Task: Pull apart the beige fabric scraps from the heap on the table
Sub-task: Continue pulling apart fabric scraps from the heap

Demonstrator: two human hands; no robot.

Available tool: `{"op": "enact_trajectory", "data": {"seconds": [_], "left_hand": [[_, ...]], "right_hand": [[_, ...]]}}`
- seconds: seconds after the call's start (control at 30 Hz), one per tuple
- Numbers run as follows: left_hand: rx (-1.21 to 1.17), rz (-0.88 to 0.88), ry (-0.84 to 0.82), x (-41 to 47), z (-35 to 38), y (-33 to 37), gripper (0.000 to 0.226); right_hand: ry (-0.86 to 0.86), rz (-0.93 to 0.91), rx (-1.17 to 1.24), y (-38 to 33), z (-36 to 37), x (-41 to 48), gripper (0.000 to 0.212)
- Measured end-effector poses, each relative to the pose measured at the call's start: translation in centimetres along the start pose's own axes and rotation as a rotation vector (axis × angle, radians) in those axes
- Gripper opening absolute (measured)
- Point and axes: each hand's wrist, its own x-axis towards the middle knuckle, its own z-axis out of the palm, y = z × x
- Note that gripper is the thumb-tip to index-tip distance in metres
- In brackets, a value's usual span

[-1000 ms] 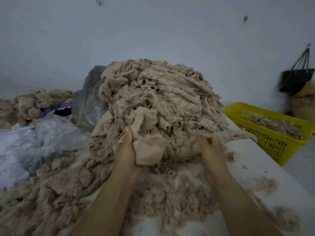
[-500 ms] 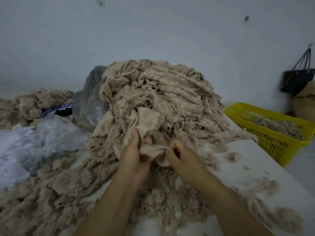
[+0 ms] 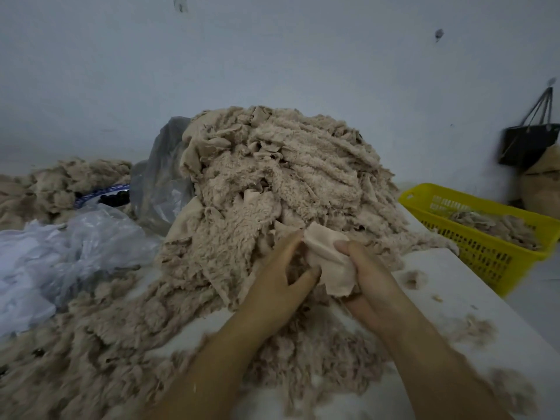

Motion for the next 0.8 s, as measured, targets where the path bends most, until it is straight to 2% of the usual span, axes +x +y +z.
{"op": "enact_trajectory", "data": {"seconds": [0.07, 0.1, 0.13, 0.2, 0.27, 0.33, 0.43, 0.5, 0.57, 0.67, 0.73, 0.8], "left_hand": [[0.133, 0.017, 0.056, 0.1, -0.1, -0.5, 0.026], [0.196, -0.018, 0.088, 0.1, -0.4, -0.6, 0.011], [0.251, -0.068, 0.111, 0.2, -0.9, -0.8, 0.009], [0.326, -0.171, 0.154, 0.4, -1.9, -1.7, 0.023], [0.314, -0.235, 0.227, 0.5, -2.8, -2.2, 0.029], [0.095, -0.270, 0.297, 0.4, -3.0, -1.7, 0.034], [-0.409, -0.326, 0.380, 0.3, -3.0, -0.6, 0.035], [-0.699, -0.383, 0.379, 0.1, -3.8, -0.1, 0.030], [-0.845, -0.404, 0.340, 0.0, -4.4, 0.1, 0.026], [-0.998, -0.365, 0.288, 0.0, -4.2, 0.5, 0.020], [-0.984, -0.335, 0.255, 0.1, -3.5, 0.9, 0.016], [-0.926, -0.313, 0.205, 0.2, -2.8, 0.8, 0.014]], "right_hand": [[0.010, 0.016, 0.027, 0.0, 0.3, -0.2, 0.021], [0.085, 0.019, 0.077, -0.2, 0.4, -0.1, 0.022], [0.183, 0.002, 0.125, -0.6, 0.2, 0.1, 0.023], [0.372, -0.086, 0.235, -1.6, -0.7, 0.3, 0.017], [0.493, -0.155, 0.347, -2.4, -1.7, 0.4, 0.009], [0.528, -0.155, 0.327, -2.4, -2.4, 0.4, 0.008], [0.536, -0.141, 0.183, -1.5, -2.5, 0.7, 0.011], [0.559, -0.150, 0.147, -1.3, -2.5, 1.0, 0.020], [0.574, -0.150, 0.121, -1.3, -2.8, 1.0, 0.026], [0.517, -0.137, -0.061, -0.9, -2.2, 0.7, 0.016], [0.304, -0.161, -0.285, -0.1, -1.0, 0.4, 0.026], [0.013, -0.151, -0.538, 1.1, 0.4, 0.0, 0.042]]}}
